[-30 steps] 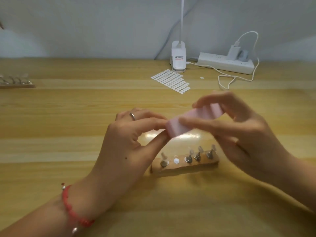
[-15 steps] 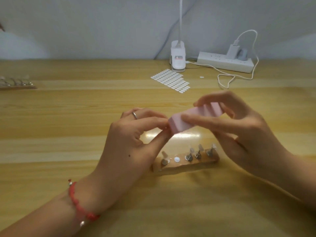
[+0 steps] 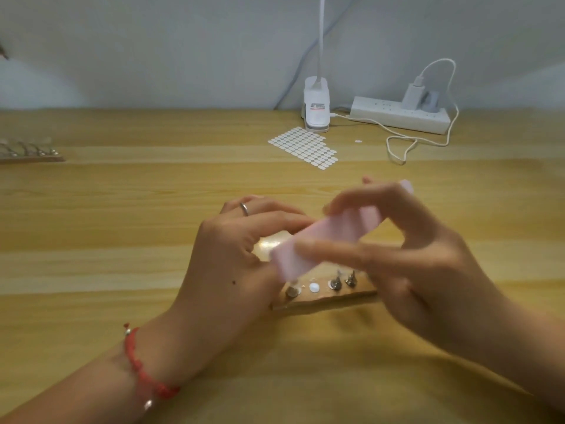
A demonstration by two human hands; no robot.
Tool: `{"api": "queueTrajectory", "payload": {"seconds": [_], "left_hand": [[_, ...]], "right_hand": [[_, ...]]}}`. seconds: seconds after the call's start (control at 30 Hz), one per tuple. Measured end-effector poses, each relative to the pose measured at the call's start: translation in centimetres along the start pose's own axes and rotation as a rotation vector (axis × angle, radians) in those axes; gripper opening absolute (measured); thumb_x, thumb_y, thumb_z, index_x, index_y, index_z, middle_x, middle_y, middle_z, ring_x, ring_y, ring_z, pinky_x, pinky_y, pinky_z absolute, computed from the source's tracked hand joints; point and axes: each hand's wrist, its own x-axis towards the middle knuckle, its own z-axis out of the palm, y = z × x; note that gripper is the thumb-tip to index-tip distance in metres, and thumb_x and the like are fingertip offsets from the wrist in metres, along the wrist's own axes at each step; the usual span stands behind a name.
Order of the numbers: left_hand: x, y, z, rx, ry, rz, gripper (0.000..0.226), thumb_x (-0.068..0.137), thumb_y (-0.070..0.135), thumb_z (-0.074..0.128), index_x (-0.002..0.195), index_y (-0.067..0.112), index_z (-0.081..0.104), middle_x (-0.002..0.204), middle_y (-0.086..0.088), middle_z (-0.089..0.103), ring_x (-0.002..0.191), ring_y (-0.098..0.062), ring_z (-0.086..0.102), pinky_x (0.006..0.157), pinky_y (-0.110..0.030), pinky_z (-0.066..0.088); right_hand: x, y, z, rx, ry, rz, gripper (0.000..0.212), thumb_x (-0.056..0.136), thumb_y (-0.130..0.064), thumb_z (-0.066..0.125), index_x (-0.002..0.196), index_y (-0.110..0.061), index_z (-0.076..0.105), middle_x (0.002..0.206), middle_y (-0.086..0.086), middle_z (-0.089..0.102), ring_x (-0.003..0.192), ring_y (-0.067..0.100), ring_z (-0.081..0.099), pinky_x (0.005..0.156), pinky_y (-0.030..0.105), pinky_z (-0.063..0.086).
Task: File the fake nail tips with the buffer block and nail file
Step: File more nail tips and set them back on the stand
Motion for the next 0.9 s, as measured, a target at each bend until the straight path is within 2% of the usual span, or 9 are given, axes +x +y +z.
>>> {"api": "queueTrajectory", "payload": {"seconds": [0.07, 0.17, 0.3, 0.47, 0.53, 0.6, 0.67, 0.77, 0.9], "left_hand": [[0.0, 0.1, 0.0, -0.009, 0.015, -0.005, 0.011, 0.078, 0.025, 0.073, 0.088, 0.02, 0.075, 0.09, 0.016, 0.069, 0.088, -0.001, 0.064, 0.08, -0.032, 0.05], [-0.1, 0.5, 0.0, -0.048, 0.061, -0.035, 0.005, 0.078, 0.024, 0.074, 0.083, 0.025, 0.074, 0.085, 0.018, 0.07, 0.085, -0.003, 0.067, 0.081, -0.029, 0.05], [-0.6, 0.8, 0.1, -0.179, -0.016, -0.168, 0.007, 0.075, 0.021, 0.077, 0.075, 0.028, 0.074, 0.079, 0.014, 0.072, 0.083, -0.007, 0.069, 0.064, -0.008, 0.048], [-0.9, 0.6, 0.5, -0.179, -0.159, -0.267, 0.012, 0.067, 0.031, 0.085, 0.066, 0.028, 0.074, 0.08, 0.016, 0.07, 0.08, -0.001, 0.066, 0.073, -0.01, 0.044], [-1.0, 0.4, 0.6, -0.145, -0.194, -0.271, 0.014, 0.069, 0.025, 0.084, 0.072, 0.03, 0.071, 0.08, 0.016, 0.07, 0.078, -0.005, 0.064, 0.069, -0.017, 0.049], [-1.1, 0.2, 0.6, -0.055, -0.244, -0.237, 0.022, 0.069, 0.026, 0.08, 0.083, 0.034, 0.064, 0.08, 0.02, 0.069, 0.083, -0.003, 0.063, 0.068, -0.015, 0.047], [-1.1, 0.1, 0.6, 0.005, -0.293, -0.243, 0.034, 0.067, 0.039, 0.078, 0.093, 0.04, 0.056, 0.083, 0.025, 0.068, 0.086, -0.002, 0.063, 0.075, -0.018, 0.044], [-1.0, 0.1, 0.7, 0.054, -0.326, -0.221, 0.044, 0.061, 0.053, 0.07, 0.099, 0.045, 0.049, 0.09, 0.027, 0.066, 0.086, -0.002, 0.062, 0.08, -0.026, 0.044], [-0.9, -0.1, 0.2, 0.192, -0.39, -0.163, 0.04, 0.062, 0.055, 0.058, 0.099, 0.05, 0.045, 0.095, 0.029, 0.061, 0.091, 0.002, 0.057, 0.088, -0.02, 0.036]], "right_hand": [[-0.1, 0.2, 0.0, -0.004, 0.001, -0.007, 0.064, 0.08, 0.021, 0.049, 0.125, -0.022, 0.06, 0.115, 0.015, 0.054, 0.109, 0.026, 0.056, 0.101, 0.034, 0.043], [-0.1, 3.3, -1.8, -0.061, 0.1, 0.179, 0.05, 0.09, 0.015, 0.057, 0.13, -0.014, 0.052, 0.115, 0.014, 0.056, 0.108, 0.017, 0.053, 0.098, 0.024, 0.046], [-0.5, 5.3, -2.8, -0.048, 0.152, 0.344, 0.05, 0.092, 0.008, 0.058, 0.134, -0.017, 0.05, 0.118, 0.013, 0.056, 0.107, 0.014, 0.05, 0.088, 0.007, 0.038], [-0.5, 5.1, -2.2, -0.025, 0.128, 0.317, 0.052, 0.092, 0.007, 0.058, 0.136, -0.02, 0.049, 0.117, 0.007, 0.054, 0.108, 0.011, 0.05, 0.09, 0.01, 0.041], [-0.6, 5.2, -2.4, -0.021, 0.134, 0.321, 0.049, 0.093, 0.002, 0.057, 0.135, -0.021, 0.05, 0.118, 0.007, 0.054, 0.108, 0.01, 0.049, 0.089, 0.01, 0.04], [-0.6, 5.2, -2.4, -0.007, 0.137, 0.327, 0.046, 0.093, -0.003, 0.054, 0.135, -0.021, 0.051, 0.117, 0.007, 0.055, 0.108, 0.011, 0.05, 0.09, 0.01, 0.039], [-0.6, 5.1, -2.2, 0.018, 0.131, 0.327, 0.046, 0.092, -0.004, 0.053, 0.134, -0.021, 0.052, 0.117, 0.008, 0.055, 0.108, 0.013, 0.052, 0.09, 0.012, 0.039], [-0.7, 5.0, -1.9, 0.045, 0.119, 0.322, 0.047, 0.092, -0.003, 0.053, 0.133, -0.025, 0.053, 0.115, 0.008, 0.056, 0.11, 0.005, 0.052, 0.09, 0.012, 0.039], [-0.8, 5.2, -1.8, 0.048, 0.115, 0.318, 0.046, 0.091, -0.003, 0.053, 0.131, -0.027, 0.055, 0.115, 0.008, 0.056, 0.11, 0.0, 0.051, 0.092, 0.012, 0.041]]}}
